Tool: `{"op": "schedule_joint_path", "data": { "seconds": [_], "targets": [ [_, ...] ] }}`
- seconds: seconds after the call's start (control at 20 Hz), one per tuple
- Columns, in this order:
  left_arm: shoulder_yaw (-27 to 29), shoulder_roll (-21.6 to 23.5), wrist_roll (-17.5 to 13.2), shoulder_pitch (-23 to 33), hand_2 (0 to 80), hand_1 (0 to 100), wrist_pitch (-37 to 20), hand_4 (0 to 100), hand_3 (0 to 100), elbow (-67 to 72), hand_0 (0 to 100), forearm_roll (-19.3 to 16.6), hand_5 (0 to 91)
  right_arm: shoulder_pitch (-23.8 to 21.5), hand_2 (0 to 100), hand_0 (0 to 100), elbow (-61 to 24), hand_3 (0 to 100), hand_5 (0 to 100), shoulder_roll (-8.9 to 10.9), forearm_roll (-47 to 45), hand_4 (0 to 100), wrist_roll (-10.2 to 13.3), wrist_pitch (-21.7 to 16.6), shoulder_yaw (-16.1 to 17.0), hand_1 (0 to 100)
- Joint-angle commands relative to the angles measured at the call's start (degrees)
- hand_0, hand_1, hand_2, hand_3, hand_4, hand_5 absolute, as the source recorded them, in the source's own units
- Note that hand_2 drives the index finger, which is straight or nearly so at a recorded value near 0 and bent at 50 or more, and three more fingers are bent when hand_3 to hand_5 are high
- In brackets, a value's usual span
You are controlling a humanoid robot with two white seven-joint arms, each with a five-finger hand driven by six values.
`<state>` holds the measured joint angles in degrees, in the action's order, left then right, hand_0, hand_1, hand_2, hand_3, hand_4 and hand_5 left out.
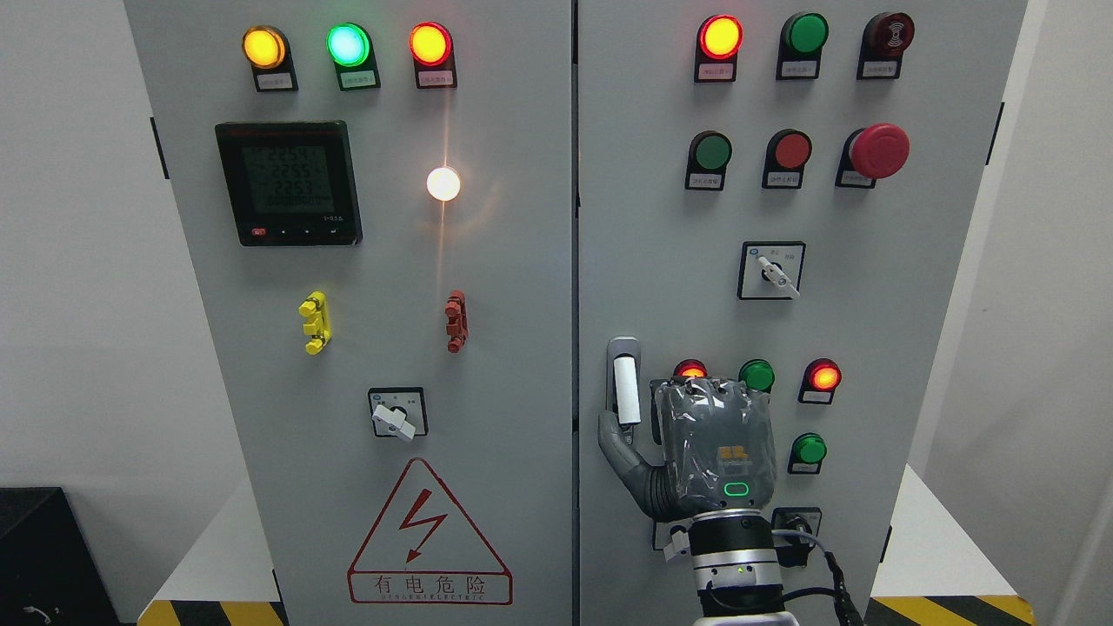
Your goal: Release door handle
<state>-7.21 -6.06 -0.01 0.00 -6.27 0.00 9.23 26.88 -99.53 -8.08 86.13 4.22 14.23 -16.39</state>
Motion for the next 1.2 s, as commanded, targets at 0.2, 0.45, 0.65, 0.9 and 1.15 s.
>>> {"op": "schedule_joint_path", "data": {
  "seconds": [0.2,0.45,0.65,0.9,1.15],
  "targets": [
    [0.00,0.00,0.01,-1.50,0.0,56,0.02,0,0,1.67,12,0.00,0.0,-0.34,91,45,-0.23,100,100,-0.09,0.00,100,0.00,0.01,0.22,34],
    [0.00,0.00,0.01,-1.58,0.0,56,0.02,0,0,1.67,12,0.00,0.0,-0.25,91,46,-0.23,100,100,-0.09,0.00,100,0.00,0.01,0.22,34],
    [0.00,0.00,0.01,-1.50,0.0,56,0.02,0,0,1.67,12,0.00,0.0,-0.34,91,48,-0.31,100,100,0.00,0.00,100,0.09,0.09,0.39,35],
    [0.00,0.00,0.01,-1.58,0.0,56,0.02,0,0,1.67,12,0.09,0.0,-0.34,91,50,-0.31,100,100,-0.09,0.00,100,0.09,0.88,0.48,35],
    [0.00,0.00,0.01,-1.58,0.0,56,0.02,0,0,1.67,12,0.00,0.0,-0.43,92,50,-0.49,100,100,-0.09,0.00,100,0.09,0.88,0.48,35]
  ]
}}
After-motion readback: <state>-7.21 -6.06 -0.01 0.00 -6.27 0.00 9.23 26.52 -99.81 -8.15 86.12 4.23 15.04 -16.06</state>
